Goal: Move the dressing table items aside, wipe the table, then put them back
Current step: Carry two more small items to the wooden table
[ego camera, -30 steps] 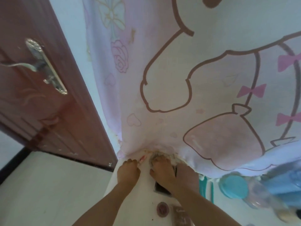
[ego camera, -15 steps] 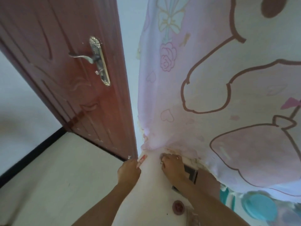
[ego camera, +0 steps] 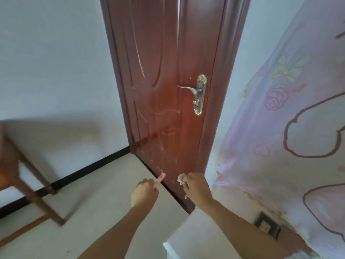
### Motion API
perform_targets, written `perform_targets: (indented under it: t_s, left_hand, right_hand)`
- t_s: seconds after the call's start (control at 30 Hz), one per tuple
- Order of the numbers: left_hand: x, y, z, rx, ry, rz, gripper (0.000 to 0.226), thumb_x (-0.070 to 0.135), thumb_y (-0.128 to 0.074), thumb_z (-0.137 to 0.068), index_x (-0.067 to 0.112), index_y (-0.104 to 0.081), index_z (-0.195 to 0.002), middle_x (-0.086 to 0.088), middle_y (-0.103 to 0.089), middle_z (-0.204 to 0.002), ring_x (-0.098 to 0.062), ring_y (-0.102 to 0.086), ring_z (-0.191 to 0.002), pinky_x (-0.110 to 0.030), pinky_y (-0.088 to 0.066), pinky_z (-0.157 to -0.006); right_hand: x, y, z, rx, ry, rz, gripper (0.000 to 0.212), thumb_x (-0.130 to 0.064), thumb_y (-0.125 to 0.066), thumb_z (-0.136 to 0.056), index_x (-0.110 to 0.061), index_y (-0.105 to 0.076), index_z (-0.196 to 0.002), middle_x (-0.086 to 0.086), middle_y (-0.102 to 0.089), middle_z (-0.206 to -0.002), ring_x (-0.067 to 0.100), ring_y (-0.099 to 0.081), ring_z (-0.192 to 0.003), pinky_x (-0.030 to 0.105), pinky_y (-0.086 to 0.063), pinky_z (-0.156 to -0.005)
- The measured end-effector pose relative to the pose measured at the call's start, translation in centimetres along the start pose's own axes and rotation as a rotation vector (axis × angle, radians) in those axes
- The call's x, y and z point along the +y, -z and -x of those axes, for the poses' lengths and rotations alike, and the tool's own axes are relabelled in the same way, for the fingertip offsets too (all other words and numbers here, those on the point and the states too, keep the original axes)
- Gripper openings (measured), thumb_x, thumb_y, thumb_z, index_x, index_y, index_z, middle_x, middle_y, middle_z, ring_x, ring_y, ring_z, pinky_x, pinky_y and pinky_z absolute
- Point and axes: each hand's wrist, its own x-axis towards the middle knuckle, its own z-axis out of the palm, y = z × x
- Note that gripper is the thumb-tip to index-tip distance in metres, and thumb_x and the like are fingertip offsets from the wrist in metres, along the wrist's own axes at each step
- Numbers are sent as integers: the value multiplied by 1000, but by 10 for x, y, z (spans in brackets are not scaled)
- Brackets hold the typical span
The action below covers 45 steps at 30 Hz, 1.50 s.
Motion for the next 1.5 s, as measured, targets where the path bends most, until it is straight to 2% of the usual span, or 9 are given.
perform_targets:
  t_s: [0.37,0.57,0.7,0.77,0.93,1.1,1.2,1.37,1.5]
  left_hand:
    - [-263,118,159,364,590,148,26,24,-39,-97,10,-57,-86,-5,-58,-88,-16,-46,-67,-24,-35,-55]
    - [-363,156,271,559,841,230,22,21,-44,-93,13,-49,-73,-1,-52,-79,-15,-47,-67,-23,-32,-51]
    - [-413,166,318,652,940,279,23,19,-39,-93,21,-61,-97,1,-47,-78,-16,-43,-67,-24,-30,-50]
    - [-428,174,329,691,973,304,23,20,-39,-93,20,-57,-78,0,-47,-75,-17,-44,-66,-25,-28,-49]
    - [-459,191,325,754,1013,326,40,23,-43,-95,19,-38,-55,-1,-45,-63,-16,-40,-54,-27,-31,-49]
    - [-500,219,289,766,960,195,28,17,-39,-97,4,-62,-104,-12,-55,-77,-19,-46,-61,-33,-40,-56]
    - [-528,237,258,787,943,164,31,19,-40,-98,1,-62,-109,-8,-51,-67,-17,-45,-56,-29,-41,-53]
    - [-581,272,202,842,984,238,28,21,-43,-96,1,-63,-99,-2,-47,-70,-14,-43,-65,-24,-39,-61]
    - [-631,273,164,939,1056,372,38,20,-50,-94,8,-49,-59,-1,-45,-52,-11,-35,-45,-22,-36,-49]
  right_hand:
    - [-292,-43,-54,-19,498,-88,38,-13,-89,-31,-23,-54,-41,-4,-49,-39,8,-47,-37,17,-28,-45]
    - [-445,-62,-45,-27,755,-253,34,-5,-88,-45,-16,-56,-48,-5,-54,-49,12,-52,-43,19,-43,-45]
    - [-514,-72,-42,-74,836,-370,17,-1,-77,-64,-9,-62,-59,2,-60,-59,18,-57,-54,28,-47,-55]
    - [-538,-79,-45,-80,863,-381,11,-1,-72,-70,-6,-64,-64,5,-62,-63,21,-58,-58,32,-48,-59]
    - [-578,-89,-66,-74,923,-383,17,1,-77,-61,-8,-63,-62,3,-62,-61,18,-58,-56,31,-51,-54]
    - [-604,-114,-114,-99,874,-444,2,-2,-67,-77,-2,-67,-75,10,-67,-77,26,-61,-74,35,-47,-68]
    - [-624,-133,-151,-94,834,-505,10,-6,-59,-85,0,-67,-85,12,-67,-89,27,-58,-86,32,-42,-73]
    - [-663,-165,-217,-117,829,-545,12,-10,-58,-87,-3,-67,-89,7,-66,-93,23,-57,-89,26,-39,-74]
    - [-692,-195,-260,-172,795,-582,12,-10,-58,-86,-4,-67,-91,6,-66,-94,22,-56,-89,22,-35,-72]
